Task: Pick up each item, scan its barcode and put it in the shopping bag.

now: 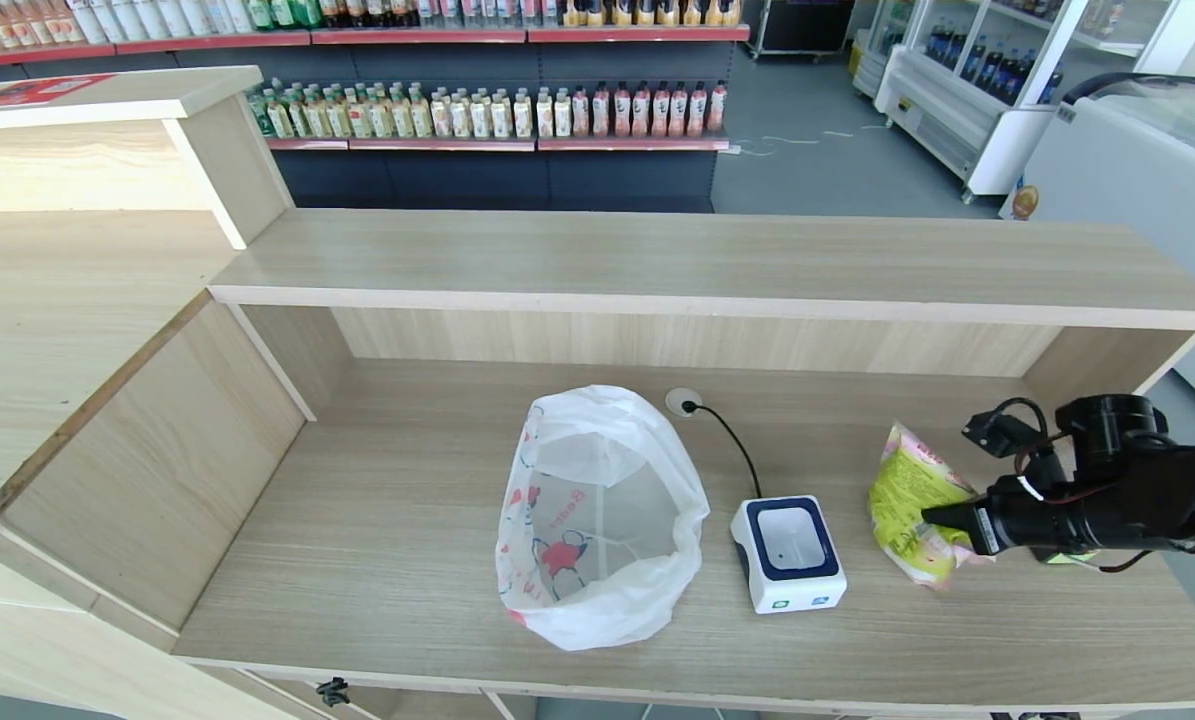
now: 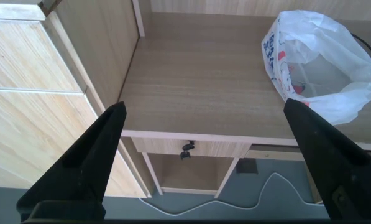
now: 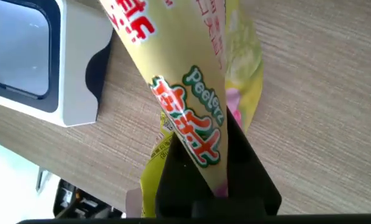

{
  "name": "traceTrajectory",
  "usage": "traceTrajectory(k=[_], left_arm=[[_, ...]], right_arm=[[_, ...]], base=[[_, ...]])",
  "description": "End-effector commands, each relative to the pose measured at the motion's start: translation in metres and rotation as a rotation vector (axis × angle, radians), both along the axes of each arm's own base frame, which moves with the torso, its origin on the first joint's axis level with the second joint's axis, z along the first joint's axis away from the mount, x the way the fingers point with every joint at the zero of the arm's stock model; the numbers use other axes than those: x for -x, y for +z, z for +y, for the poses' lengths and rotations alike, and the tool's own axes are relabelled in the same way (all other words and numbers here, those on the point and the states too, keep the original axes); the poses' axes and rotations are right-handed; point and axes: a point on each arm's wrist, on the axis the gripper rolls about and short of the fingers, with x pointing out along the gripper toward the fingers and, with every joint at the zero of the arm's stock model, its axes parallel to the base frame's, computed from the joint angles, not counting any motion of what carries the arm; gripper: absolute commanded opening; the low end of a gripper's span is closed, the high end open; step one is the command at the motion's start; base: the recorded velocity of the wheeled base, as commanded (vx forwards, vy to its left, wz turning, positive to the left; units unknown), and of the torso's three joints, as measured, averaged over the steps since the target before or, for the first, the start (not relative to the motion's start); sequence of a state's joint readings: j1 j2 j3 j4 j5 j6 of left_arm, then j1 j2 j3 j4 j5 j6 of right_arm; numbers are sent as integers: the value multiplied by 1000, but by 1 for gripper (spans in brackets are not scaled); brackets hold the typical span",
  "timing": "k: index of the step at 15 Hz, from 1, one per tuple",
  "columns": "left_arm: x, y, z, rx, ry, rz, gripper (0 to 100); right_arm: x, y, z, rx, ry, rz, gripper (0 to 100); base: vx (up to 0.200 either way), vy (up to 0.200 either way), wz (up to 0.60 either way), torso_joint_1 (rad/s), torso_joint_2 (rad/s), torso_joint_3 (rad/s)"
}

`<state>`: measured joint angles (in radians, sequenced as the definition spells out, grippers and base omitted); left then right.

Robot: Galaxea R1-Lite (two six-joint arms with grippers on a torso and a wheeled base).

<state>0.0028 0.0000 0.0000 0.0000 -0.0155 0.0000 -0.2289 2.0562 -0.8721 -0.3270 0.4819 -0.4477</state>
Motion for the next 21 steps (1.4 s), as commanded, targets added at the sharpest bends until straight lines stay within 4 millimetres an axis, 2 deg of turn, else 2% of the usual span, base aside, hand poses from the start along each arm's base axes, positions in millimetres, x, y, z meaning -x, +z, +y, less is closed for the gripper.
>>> traceTrajectory(k=[1,3,5,6,7,8,10,11,12,16,19,21], left_arm=[[0,0,0,0,0,0,100],[0,0,0,0,0,0,100],[0,0,0,0,0,0,100],[0,0,0,0,0,0,100],[0,0,0,0,0,0,100],[0,0,0,-2,0,0,100],[0,0,0,0,0,2,100],[0,0,0,0,0,2,100],[0,0,0,0,0,0,100],[0,0,0,0,0,0,100],[0,0,0,0,0,0,100],[0,0,0,0,0,0,100]], right_arm=[[13,24,-6,-17,-17,-60,0],[33,57,-7,-155,33,-144,0],[71,106,4,-303,90,-234,0],[82,119,8,-349,127,-256,0],[106,148,18,-443,250,-321,0],[123,169,24,-511,379,-370,0],[153,202,35,-567,659,-460,0],[158,207,38,-561,723,-486,0],[166,215,51,-543,809,-521,0],[188,226,79,-500,1017,-624,0],[190,237,88,-498,1092,-657,0],[178,233,88,-524,1079,-615,0]], base=[[0,0,0,0,0,0],[0,0,0,0,0,0],[0,0,0,0,0,0],[0,0,0,0,0,0],[0,0,0,0,0,0],[0,0,0,0,0,0],[0,0,0,0,0,0],[0,0,0,0,0,0],[0,0,0,0,0,0],[0,0,0,0,0,0],[0,0,0,0,0,0],[0,0,0,0,0,0]])
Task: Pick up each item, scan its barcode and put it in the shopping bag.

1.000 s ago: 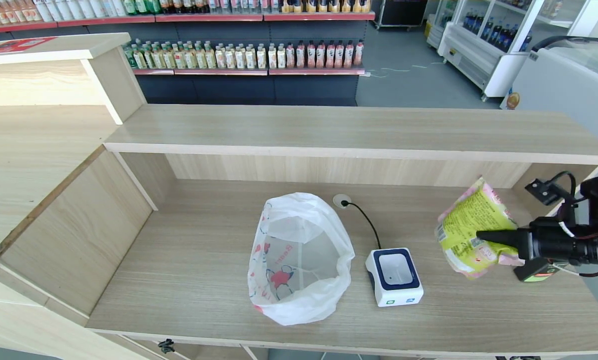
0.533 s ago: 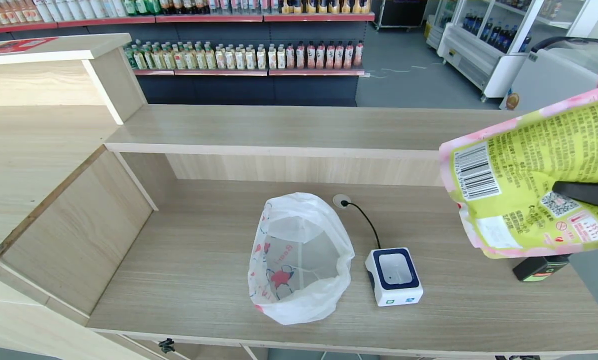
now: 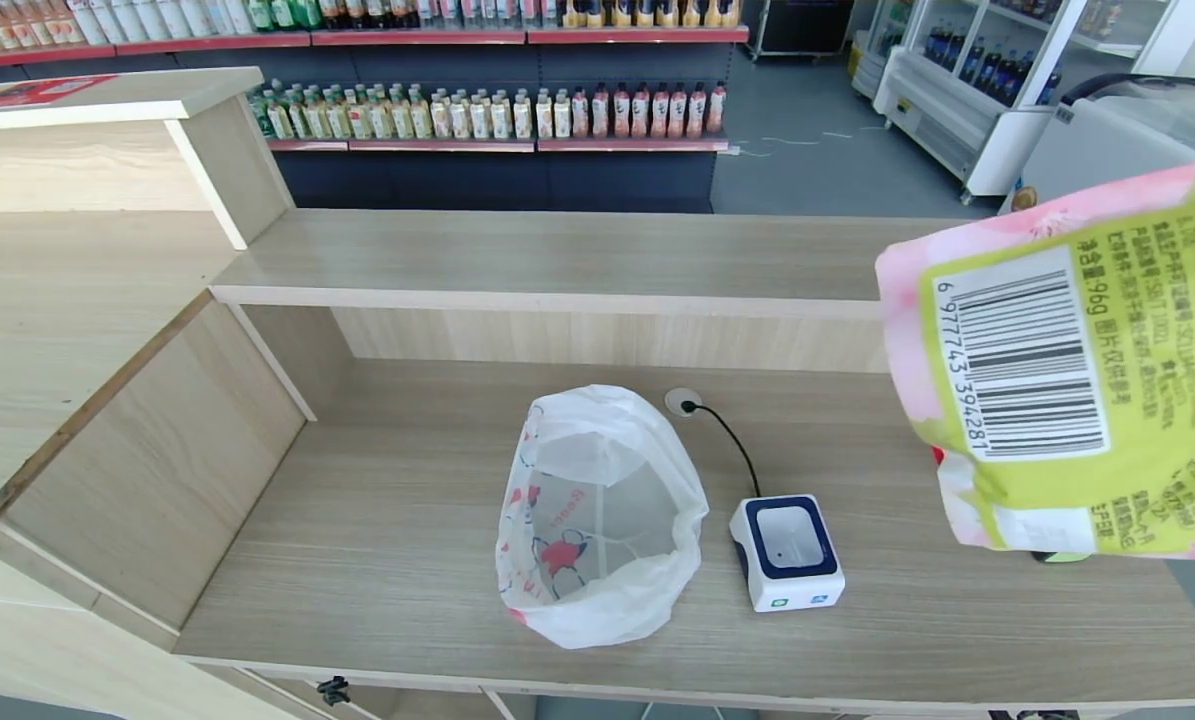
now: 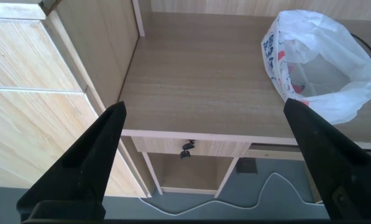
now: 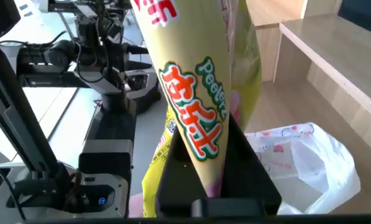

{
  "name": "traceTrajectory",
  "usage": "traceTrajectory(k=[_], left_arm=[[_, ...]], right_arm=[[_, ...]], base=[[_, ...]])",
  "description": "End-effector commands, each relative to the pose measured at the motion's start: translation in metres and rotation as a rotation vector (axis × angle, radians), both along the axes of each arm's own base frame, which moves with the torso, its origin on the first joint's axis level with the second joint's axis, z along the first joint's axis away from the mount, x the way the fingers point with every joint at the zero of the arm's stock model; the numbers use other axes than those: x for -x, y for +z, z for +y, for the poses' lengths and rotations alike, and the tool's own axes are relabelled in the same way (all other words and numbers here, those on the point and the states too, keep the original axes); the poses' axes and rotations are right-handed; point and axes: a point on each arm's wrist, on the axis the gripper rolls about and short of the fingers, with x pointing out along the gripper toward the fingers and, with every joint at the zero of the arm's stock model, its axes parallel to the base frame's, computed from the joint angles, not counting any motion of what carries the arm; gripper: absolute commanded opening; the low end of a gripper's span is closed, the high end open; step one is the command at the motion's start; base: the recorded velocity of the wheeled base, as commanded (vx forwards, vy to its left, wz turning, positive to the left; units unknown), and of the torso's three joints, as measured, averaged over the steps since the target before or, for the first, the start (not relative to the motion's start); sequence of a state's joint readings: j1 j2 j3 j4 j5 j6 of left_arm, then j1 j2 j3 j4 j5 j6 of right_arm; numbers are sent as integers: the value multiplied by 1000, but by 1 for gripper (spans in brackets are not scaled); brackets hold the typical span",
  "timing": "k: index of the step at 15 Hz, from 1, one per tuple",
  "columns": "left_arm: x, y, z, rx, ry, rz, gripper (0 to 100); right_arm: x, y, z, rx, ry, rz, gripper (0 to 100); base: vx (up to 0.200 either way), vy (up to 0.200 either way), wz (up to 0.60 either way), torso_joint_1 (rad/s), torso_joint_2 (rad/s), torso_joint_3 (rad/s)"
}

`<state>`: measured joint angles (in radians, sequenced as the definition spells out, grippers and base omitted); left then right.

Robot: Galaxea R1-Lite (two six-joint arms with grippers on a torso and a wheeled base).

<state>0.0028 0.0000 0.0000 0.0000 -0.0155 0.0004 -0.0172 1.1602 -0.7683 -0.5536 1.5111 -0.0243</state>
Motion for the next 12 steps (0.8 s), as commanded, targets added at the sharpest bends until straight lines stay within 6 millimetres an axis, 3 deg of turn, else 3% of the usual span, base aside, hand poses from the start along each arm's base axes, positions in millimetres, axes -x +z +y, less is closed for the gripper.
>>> traceTrajectory(k=[1,4,8,12], left_arm=[[0,0,0,0,0,0,100],[0,0,0,0,0,2,100],[0,0,0,0,0,0,100],[0,0,0,0,0,0,100]], right_arm=[[-9,-5,2,-1,16,39,0],[-11,-16,6,-2,39,132,0],[-18,-12,13,-2,81,215,0],[1,5,22,1,150,146,0]], base=[[0,0,0,0,0,0],[0,0,0,0,0,0],[0,0,0,0,0,0],[0,0,0,0,0,0]])
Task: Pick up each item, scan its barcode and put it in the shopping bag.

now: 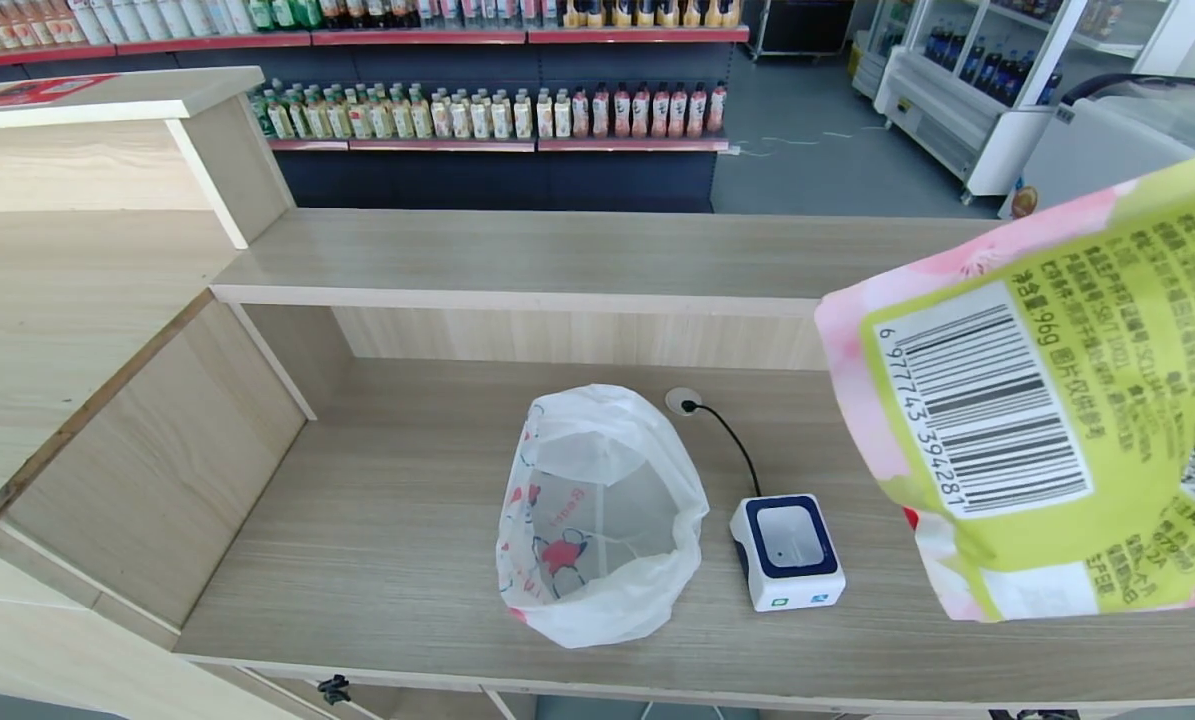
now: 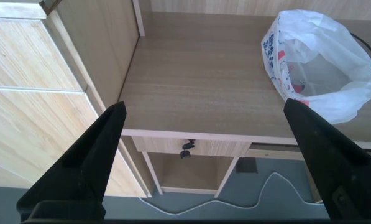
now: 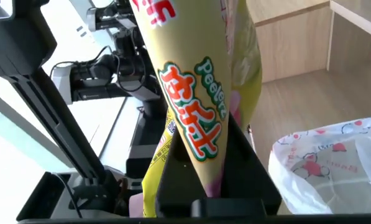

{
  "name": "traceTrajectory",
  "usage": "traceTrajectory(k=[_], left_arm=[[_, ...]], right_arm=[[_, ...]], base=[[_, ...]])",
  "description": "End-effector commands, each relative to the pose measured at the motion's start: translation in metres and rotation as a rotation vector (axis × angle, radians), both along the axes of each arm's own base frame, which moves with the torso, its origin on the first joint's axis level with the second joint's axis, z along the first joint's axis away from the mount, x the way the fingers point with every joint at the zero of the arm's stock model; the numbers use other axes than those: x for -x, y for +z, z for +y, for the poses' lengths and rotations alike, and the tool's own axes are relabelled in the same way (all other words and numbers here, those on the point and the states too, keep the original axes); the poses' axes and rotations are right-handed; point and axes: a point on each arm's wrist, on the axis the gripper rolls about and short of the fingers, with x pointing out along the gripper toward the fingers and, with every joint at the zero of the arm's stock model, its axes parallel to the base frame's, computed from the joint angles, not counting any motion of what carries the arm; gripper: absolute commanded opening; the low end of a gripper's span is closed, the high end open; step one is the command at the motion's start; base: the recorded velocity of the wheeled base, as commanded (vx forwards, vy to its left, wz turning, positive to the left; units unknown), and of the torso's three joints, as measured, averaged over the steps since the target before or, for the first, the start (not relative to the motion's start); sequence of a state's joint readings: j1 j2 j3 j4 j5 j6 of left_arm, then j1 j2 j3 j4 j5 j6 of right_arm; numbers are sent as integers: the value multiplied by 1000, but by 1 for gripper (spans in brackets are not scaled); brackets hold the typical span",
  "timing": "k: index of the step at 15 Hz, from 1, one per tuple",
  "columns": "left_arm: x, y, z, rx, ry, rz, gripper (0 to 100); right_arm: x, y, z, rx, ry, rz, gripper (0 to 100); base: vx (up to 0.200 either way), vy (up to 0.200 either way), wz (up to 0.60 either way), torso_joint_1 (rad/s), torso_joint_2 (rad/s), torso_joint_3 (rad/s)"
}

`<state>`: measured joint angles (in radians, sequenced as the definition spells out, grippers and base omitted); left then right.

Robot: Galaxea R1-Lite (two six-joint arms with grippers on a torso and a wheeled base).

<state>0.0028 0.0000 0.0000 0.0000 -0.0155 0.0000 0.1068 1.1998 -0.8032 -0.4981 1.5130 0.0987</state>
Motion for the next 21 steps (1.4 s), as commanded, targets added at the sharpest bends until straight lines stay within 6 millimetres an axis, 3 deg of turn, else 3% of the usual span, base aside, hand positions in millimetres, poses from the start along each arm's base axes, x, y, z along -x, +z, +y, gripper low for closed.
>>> traceTrajectory(k=[1,4,13,15,21], left_arm=[[0,0,0,0,0,0,100],[0,0,0,0,0,0,100],[0,0,0,0,0,0,100],[0,0,0,0,0,0,100],[0,0,0,0,0,0,100]], right_arm=[[20,12,4,-10,41,-76,0],[36,12,5,-16,67,-119,0],[35,17,-5,-19,-9,-199,0],[37,22,-13,-15,-81,-230,0],[50,43,-12,-19,-70,-222,0]], base=[[0,0,0,0,0,0],[0,0,0,0,0,0],[0,0,0,0,0,0],[0,0,0,0,0,0],[0,0,0,0,0,0]])
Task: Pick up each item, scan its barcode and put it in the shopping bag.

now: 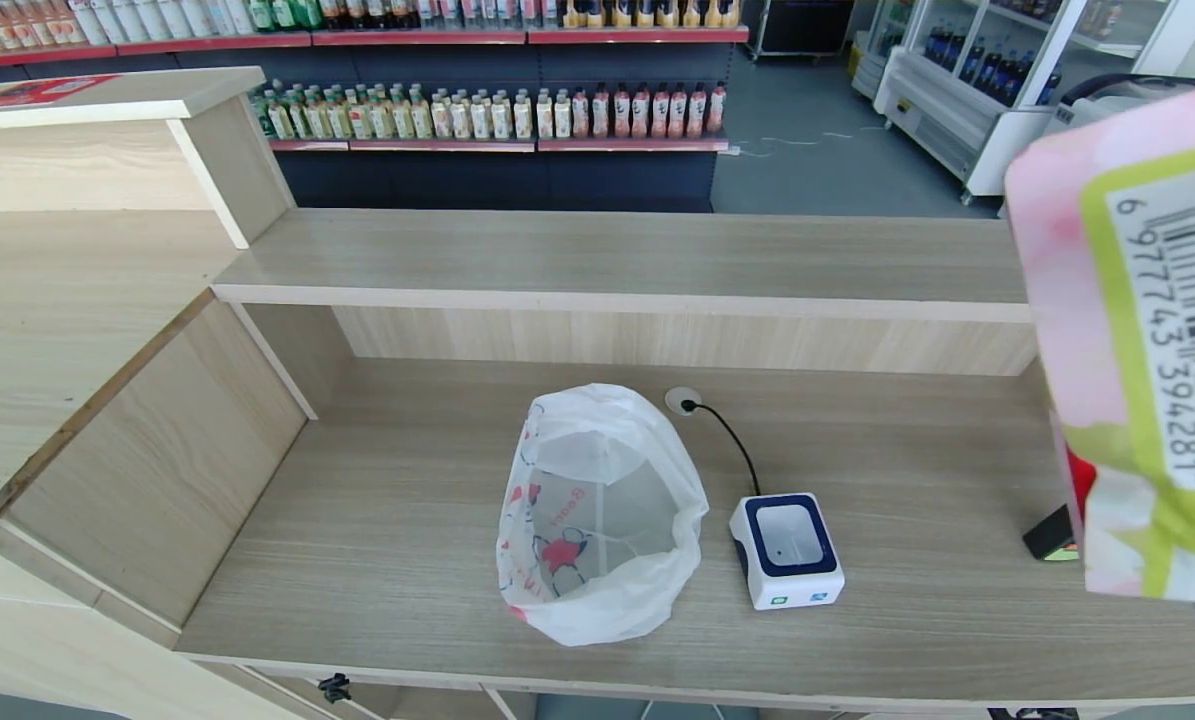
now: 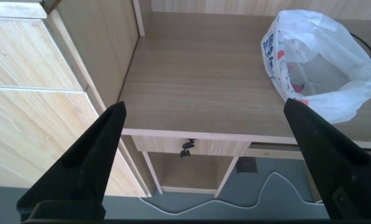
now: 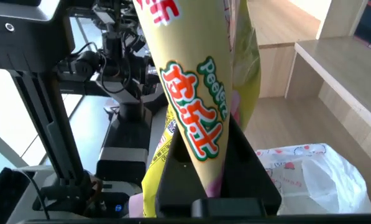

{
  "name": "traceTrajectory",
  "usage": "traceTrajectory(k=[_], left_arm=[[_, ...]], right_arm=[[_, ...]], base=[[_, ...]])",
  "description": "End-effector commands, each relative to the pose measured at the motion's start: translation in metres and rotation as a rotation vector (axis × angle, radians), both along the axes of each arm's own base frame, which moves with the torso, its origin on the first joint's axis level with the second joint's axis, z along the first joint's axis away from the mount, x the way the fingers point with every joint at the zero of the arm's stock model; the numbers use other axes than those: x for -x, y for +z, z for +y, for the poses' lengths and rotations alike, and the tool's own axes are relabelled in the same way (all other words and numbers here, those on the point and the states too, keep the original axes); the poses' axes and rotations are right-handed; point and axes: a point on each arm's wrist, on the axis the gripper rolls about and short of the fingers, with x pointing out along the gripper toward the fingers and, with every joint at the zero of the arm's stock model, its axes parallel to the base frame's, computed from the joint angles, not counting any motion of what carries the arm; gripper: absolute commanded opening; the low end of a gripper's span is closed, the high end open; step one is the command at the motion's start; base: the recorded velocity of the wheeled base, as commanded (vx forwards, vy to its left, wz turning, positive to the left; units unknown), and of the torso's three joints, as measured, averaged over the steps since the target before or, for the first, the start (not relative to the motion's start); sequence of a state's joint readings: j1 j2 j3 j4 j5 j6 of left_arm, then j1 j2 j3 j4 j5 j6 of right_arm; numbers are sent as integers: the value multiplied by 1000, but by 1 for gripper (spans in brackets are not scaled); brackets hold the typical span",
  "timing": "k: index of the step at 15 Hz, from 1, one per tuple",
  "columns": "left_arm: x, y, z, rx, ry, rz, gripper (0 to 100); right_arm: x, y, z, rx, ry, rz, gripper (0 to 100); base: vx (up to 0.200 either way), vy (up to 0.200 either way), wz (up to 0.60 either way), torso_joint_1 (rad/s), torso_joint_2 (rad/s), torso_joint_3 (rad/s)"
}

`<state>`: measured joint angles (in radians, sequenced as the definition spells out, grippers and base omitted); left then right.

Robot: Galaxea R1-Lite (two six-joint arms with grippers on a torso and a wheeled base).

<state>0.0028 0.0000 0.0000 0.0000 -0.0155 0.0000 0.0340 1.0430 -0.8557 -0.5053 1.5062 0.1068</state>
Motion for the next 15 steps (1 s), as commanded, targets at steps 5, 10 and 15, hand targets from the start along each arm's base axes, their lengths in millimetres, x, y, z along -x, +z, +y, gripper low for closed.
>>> traceTrajectory(k=[5,10,15], left_arm=[[0,0,0,0,0,0,100],[0,0,0,0,0,0,100],[0,0,0,0,0,2,100]], right_arm=[[-51,16,5,9,30,151,0],[-91,25,19,25,109,308,0],[-86,27,31,42,170,441,0]], base=[[0,0,0,0,0,0],[0,0,0,0,0,0],[0,0,0,0,0,0]])
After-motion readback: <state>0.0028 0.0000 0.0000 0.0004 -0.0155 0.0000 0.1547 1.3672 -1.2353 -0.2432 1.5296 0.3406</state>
